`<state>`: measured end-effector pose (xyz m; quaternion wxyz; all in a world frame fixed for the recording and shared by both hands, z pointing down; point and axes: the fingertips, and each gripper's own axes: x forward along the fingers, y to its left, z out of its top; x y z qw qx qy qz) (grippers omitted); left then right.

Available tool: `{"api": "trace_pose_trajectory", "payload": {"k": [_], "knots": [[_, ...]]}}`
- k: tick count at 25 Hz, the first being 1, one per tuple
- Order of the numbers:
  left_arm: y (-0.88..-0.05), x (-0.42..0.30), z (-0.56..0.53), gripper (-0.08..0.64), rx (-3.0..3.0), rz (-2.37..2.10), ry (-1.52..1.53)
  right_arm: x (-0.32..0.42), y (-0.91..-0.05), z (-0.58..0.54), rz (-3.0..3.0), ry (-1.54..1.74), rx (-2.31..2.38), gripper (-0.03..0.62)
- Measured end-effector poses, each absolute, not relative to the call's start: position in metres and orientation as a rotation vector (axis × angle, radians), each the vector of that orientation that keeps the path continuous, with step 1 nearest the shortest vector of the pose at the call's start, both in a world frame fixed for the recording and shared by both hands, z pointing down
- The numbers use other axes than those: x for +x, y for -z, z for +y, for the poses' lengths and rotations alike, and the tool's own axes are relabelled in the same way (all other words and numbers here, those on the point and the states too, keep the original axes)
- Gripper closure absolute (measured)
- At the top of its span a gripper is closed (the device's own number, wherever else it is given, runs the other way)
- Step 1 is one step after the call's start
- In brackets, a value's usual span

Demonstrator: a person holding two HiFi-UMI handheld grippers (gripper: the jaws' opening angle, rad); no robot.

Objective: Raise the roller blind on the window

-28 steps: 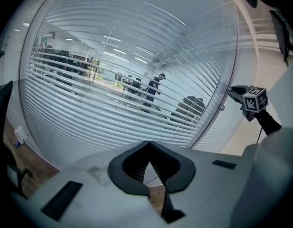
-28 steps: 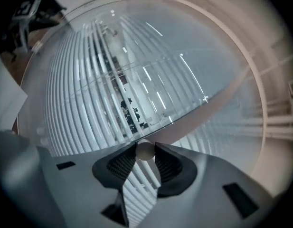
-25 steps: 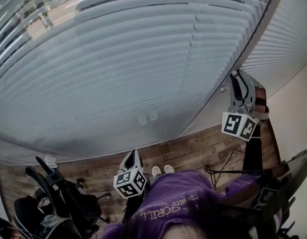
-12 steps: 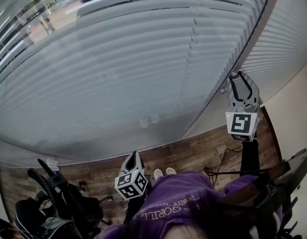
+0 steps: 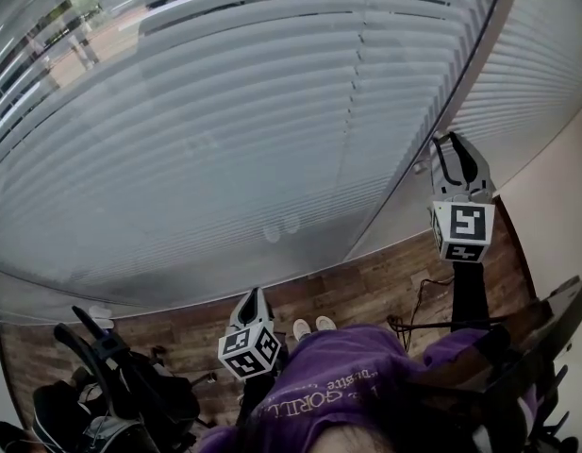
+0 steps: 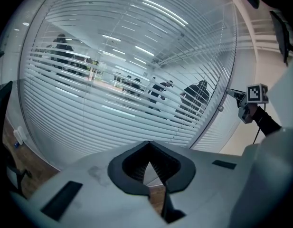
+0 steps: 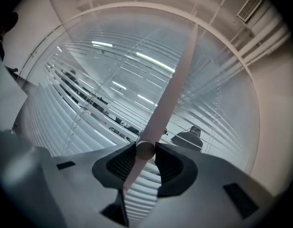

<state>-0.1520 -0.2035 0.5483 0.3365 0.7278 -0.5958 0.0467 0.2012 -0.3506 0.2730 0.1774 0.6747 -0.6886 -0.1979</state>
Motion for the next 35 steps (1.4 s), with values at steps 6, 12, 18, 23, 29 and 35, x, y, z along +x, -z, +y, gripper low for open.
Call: {"api": "trace_pose_trajectory", "payload": {"k": [6, 12, 18, 23, 29, 35], "knots": [[-0.551, -0.155, -0.202, 0.56, 1.899, -1.556, -0.121, 0.199, -0.28, -0.348, -1.883, 0.61, 1.867, 0.468], [-0.544, -0.157, -0.202, 0.56, 1.888, -1.562, -0.115, 0.199, -0.277, -0.351, -1.668, 0.837, 1.703, 0.468], [-0.55, -0.158, -0.202, 0.56, 1.891, -1.564, -0.11, 0.195, -0.284, -0.349, -1.615, 0.889, 1.67, 0.468], [-0.548, -0.156, -0.2, 0.56, 1.891, -1.563, -0.112, 0.19, -0.274, -0.345, -1.864, 0.717, 1.776, 0.466], [-0.551, -0.156, -0.2, 0.56, 1.879, -1.57, -0.11, 0.197, -0.278, -0.35, -1.981, 0.533, 1.863, 0.466], [-0.552, -0.156, -0.198, 0.56, 1.873, -1.573, -0.108, 0.185, -0.264, -0.346, -1.948, 0.594, 1.875, 0.468]]}}
